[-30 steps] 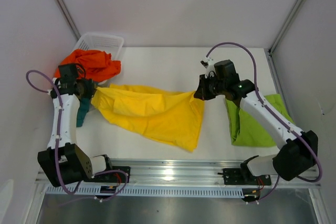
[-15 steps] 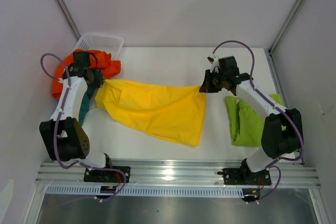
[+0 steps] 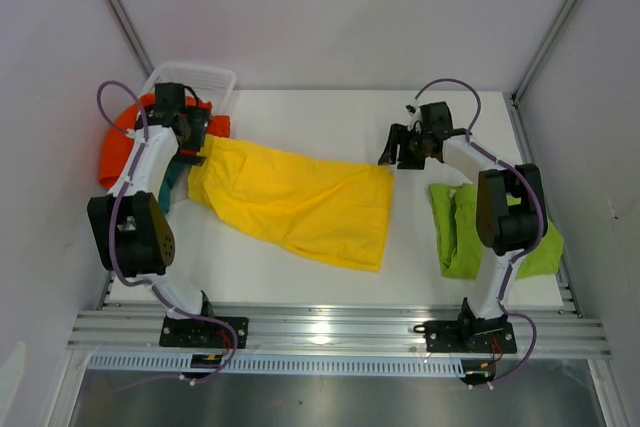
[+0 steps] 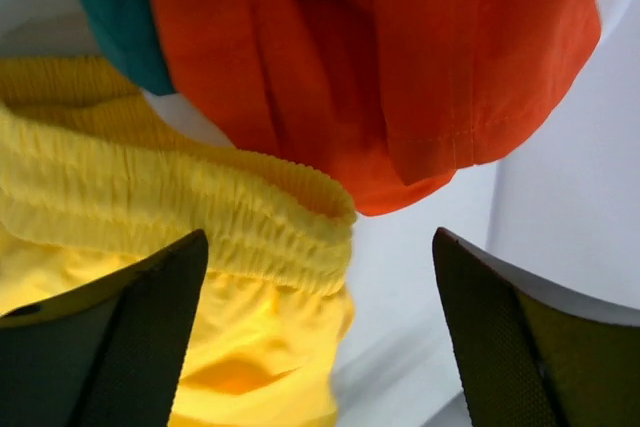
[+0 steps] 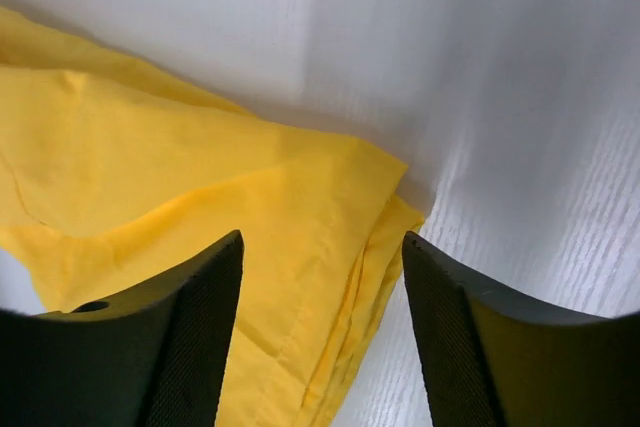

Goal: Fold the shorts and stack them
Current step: Fold the shorts

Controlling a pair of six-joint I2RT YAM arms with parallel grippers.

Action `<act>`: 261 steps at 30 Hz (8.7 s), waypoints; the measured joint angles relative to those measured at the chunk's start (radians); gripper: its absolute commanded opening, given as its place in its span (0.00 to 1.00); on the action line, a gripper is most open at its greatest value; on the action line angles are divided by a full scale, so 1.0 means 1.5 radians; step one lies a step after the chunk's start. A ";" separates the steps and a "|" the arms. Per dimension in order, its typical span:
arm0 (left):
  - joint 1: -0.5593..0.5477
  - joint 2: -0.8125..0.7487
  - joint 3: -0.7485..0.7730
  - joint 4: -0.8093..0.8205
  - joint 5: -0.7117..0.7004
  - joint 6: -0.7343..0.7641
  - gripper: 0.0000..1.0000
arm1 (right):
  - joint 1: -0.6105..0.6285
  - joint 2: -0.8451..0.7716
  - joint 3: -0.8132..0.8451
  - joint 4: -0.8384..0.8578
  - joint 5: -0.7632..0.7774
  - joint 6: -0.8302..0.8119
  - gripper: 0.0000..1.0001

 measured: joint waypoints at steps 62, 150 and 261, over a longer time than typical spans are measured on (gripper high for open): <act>-0.191 -0.318 -0.315 0.246 0.135 0.377 0.99 | 0.081 -0.307 -0.230 0.017 0.107 0.155 0.10; -0.192 -0.535 -0.594 0.377 0.000 0.389 0.99 | 0.284 0.570 0.558 0.341 -0.151 0.448 0.12; -0.137 -0.784 -0.833 0.219 0.195 0.266 0.99 | 0.321 0.359 0.123 0.549 -0.210 0.365 0.00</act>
